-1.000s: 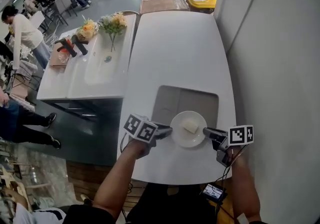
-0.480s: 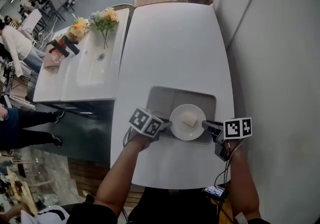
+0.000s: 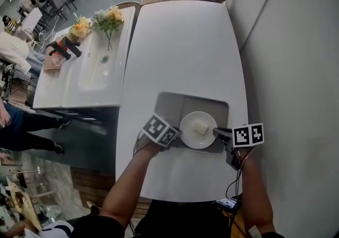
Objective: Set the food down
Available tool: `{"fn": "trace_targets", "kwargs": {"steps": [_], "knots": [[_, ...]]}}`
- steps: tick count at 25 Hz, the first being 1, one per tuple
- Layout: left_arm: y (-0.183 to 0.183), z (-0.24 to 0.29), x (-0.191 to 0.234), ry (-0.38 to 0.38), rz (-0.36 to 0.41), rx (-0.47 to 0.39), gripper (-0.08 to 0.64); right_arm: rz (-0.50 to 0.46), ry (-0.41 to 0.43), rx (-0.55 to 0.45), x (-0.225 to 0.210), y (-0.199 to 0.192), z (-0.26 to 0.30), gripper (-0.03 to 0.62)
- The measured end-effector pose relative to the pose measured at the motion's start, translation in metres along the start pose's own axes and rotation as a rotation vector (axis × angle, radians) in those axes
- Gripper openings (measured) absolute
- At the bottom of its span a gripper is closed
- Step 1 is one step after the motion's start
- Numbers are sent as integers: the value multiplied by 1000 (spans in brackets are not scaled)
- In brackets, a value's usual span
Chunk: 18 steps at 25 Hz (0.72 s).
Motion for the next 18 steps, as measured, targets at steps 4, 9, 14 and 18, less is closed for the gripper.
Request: {"fn": "trace_targets", "kwargs": {"steps": [4,9,14,18], "knots": [[4,1,-3,39,74,55,38,-49,-56,20,-3,4,2,17],[6,2,-7,93,145,110,40,-146,-148,57,-4,5,6,34],[9,-1,-7,168,207,133,40,-231,-232,82,-4,5,10,58],[14,-1,-9,207,251,103,40,-336,-306,97,-3,7,14,74]]}}
Point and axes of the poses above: the fingertips, and each gripper's own axes: z forward along the fingers, x to its left, y out of its top, the point moved 4 cm from there along -z, backward along the fingers
